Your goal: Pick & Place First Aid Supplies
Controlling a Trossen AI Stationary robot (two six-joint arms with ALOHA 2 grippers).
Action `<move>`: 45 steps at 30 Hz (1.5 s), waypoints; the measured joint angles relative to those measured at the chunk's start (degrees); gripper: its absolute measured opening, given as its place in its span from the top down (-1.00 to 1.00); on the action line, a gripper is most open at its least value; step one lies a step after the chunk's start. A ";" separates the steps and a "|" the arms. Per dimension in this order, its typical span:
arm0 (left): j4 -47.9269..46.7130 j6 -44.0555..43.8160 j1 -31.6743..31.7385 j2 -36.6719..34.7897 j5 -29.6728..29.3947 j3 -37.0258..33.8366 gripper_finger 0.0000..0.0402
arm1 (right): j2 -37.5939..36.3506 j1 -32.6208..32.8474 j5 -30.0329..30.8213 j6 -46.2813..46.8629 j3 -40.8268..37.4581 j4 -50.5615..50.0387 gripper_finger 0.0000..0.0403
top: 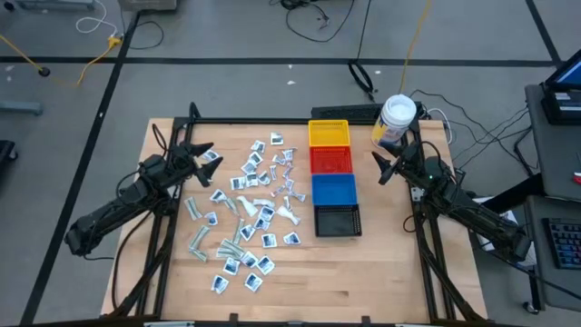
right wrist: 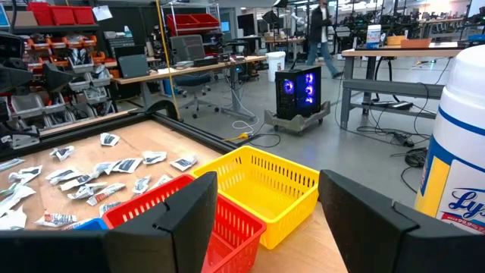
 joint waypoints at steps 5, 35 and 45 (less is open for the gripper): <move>0.00 0.02 0.00 0.00 0.01 0.00 -0.80 | 0.01 0.01 0.00 0.01 0.00 0.01 -0.13; 2.88 -1.84 0.01 0.00 -0.02 0.00 -0.80 | 0.00 0.00 0.00 -0.01 0.02 0.01 -0.13; 1.55 -4.44 0.00 0.27 0.30 1.33 -0.80 | 0.01 0.01 0.00 0.01 0.02 0.01 -0.13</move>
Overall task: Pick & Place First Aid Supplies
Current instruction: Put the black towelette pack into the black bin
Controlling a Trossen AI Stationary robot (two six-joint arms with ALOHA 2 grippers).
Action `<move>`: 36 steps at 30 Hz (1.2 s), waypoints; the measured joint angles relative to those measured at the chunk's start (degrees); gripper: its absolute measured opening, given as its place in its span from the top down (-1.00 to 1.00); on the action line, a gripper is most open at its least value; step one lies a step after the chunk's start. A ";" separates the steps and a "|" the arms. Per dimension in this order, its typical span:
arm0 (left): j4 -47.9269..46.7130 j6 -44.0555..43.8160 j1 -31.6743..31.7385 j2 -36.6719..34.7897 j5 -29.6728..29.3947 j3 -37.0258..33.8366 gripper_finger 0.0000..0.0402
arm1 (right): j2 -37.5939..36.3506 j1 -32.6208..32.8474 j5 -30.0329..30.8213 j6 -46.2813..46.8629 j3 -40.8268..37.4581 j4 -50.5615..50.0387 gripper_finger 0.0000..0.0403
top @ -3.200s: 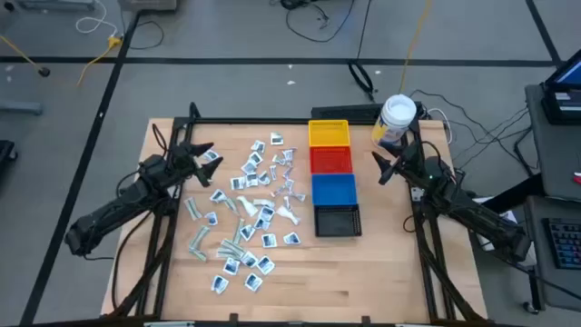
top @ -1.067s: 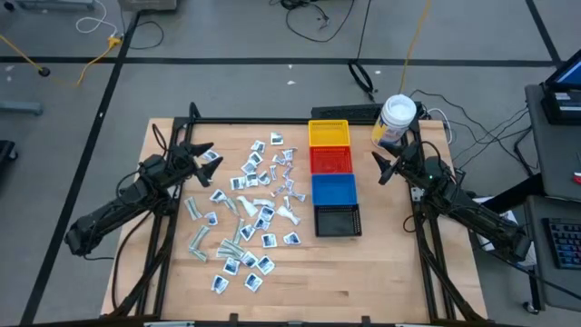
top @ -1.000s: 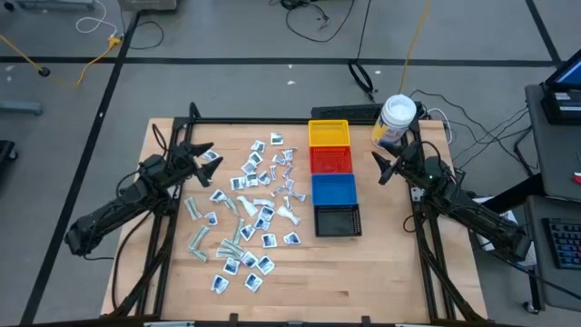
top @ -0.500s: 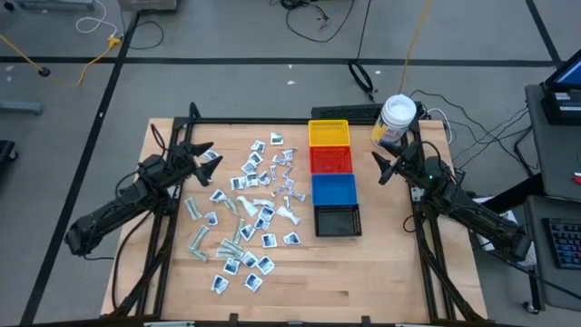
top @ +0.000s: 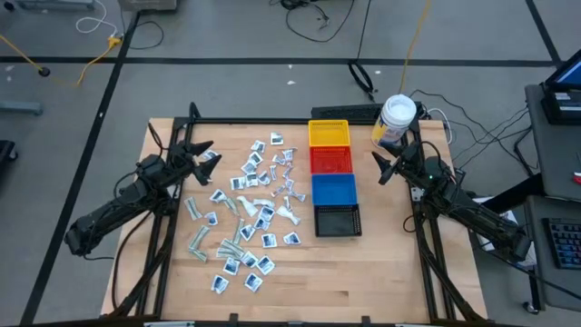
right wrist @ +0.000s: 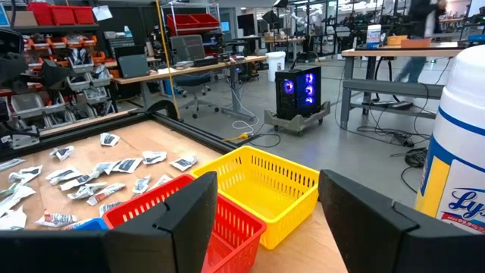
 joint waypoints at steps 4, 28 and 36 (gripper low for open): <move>-9.77 -0.36 0.02 3.92 -1.19 8.77 -0.80 | 0.00 -0.01 0.00 -0.01 -0.02 -0.01 -0.13; -61.17 -38.31 -14.94 53.64 -3.11 66.66 -0.79 | 0.00 -0.02 0.00 0.00 -0.01 0.00 -0.13; -68.45 -52.74 -20.81 61.32 0.32 73.28 -0.79 | 0.00 -0.01 0.00 -0.02 -0.02 -0.01 -0.13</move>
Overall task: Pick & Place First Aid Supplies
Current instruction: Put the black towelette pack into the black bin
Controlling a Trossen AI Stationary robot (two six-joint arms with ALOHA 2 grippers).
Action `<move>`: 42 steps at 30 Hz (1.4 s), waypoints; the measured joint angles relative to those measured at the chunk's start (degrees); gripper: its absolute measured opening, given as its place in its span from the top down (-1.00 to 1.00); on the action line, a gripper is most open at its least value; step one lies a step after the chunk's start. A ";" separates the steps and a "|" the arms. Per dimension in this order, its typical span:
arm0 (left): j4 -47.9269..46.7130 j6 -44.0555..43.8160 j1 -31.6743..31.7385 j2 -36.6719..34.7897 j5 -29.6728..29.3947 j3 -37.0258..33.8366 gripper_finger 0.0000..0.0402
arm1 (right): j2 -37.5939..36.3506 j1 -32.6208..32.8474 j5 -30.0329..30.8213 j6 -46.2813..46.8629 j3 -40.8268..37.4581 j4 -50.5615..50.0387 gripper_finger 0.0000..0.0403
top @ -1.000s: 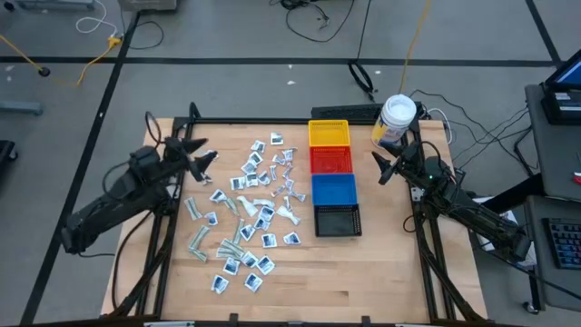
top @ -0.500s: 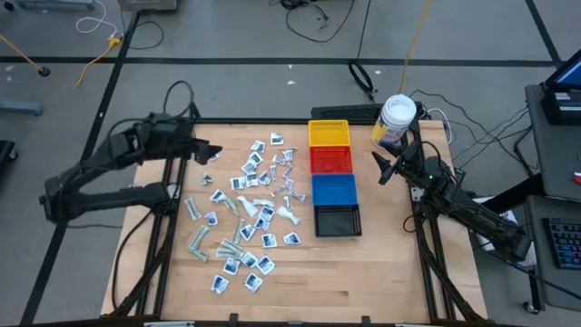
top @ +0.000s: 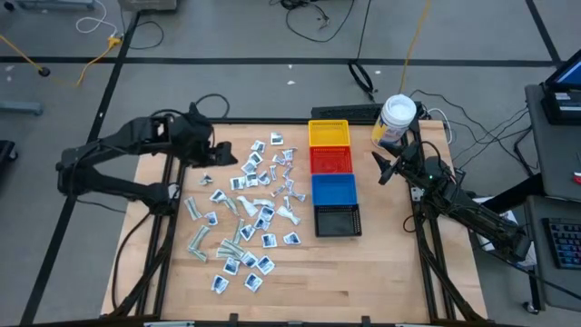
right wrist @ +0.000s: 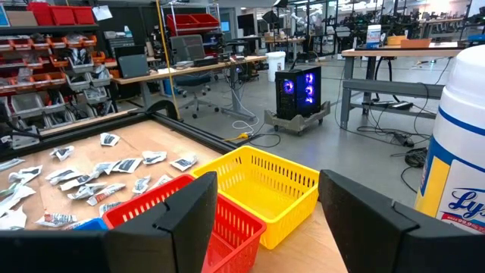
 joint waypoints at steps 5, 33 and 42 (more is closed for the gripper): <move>-4.79 -6.35 -2.25 0.89 2.35 0.08 -0.79 | 0.00 0.01 0.00 0.01 0.01 0.01 -0.13; -22.81 17.29 -3.98 13.85 -5.37 -0.49 -0.79 | 0.00 -0.01 0.00 0.02 0.02 0.01 -0.13; -19.23 19.03 -1.27 14.16 -5.03 -8.78 -0.79 | -0.01 -0.01 0.00 0.00 0.01 -0.01 -0.13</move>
